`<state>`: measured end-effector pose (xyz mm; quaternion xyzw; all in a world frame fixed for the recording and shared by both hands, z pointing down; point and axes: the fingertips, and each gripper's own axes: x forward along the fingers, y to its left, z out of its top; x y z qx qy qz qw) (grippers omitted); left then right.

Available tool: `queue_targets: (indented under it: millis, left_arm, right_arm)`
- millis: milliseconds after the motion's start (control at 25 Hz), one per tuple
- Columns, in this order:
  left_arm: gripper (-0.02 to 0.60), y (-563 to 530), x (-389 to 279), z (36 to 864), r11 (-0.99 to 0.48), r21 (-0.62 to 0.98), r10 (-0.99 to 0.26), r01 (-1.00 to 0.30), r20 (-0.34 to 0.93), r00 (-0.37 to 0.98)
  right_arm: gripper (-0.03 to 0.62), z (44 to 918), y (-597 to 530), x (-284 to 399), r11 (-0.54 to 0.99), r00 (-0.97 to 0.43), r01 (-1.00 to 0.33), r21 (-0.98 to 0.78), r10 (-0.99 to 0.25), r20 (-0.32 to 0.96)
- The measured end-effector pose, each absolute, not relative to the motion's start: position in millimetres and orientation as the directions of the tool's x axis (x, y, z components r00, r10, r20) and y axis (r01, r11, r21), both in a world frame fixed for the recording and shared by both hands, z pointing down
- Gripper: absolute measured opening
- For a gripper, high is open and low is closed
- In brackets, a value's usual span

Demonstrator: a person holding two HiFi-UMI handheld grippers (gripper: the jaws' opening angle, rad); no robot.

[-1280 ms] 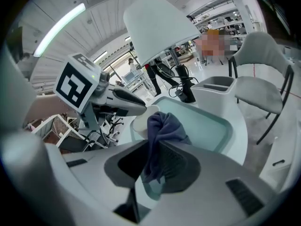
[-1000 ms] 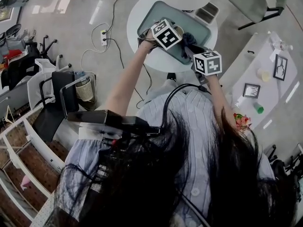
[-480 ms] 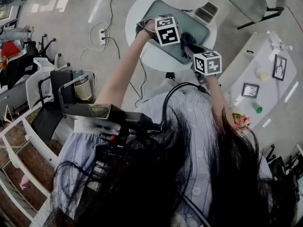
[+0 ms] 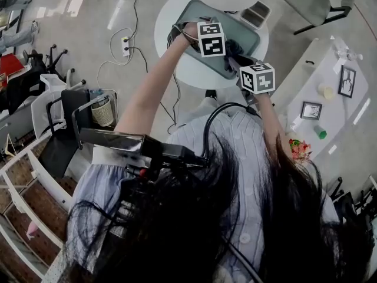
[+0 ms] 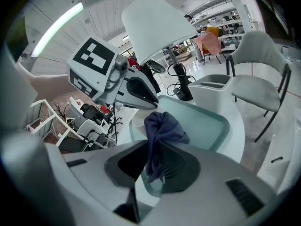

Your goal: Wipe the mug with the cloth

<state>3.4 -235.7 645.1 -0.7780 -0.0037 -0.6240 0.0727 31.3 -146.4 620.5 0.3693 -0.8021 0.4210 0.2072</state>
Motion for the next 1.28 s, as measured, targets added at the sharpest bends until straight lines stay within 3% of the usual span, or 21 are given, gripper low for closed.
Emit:
queue_targets:
  millis: [160, 520, 960, 1280]
  left_arm:
    - [0.051, -237.2, 2.2, 644.6, -0.996, -0.082, -0.084, -0.016, 0.969, 0.233]
    - [0.051, -242.9, -13.6, 640.5, -0.912, 0.038, -0.074, -0.408, 0.965, 0.253]
    - [0.051, -247.5, -41.0, 642.7, -0.583, 0.128, -0.116, -0.802, 0.964, 0.238]
    - [0.051, -234.0, -64.2, 638.5, -0.355, 0.184, -0.134, -0.916, 0.960, 0.245]
  right_arm:
    - [0.086, 620.0, -145.3, 30.2, 0.371, -0.642, -0.767, -0.524, -0.419, 0.642]
    - [0.086, 619.8, -143.8, 24.8, 0.384, -0.647, -0.762, -0.522, -0.414, 0.640]
    - [0.081, 620.6, -150.0, 19.8, 0.395, -0.654, -0.756, -0.522, -0.410, 0.636]
    - [0.074, 624.8, -153.2, 17.6, 0.396, -0.657, -0.753, -0.526, -0.405, 0.636]
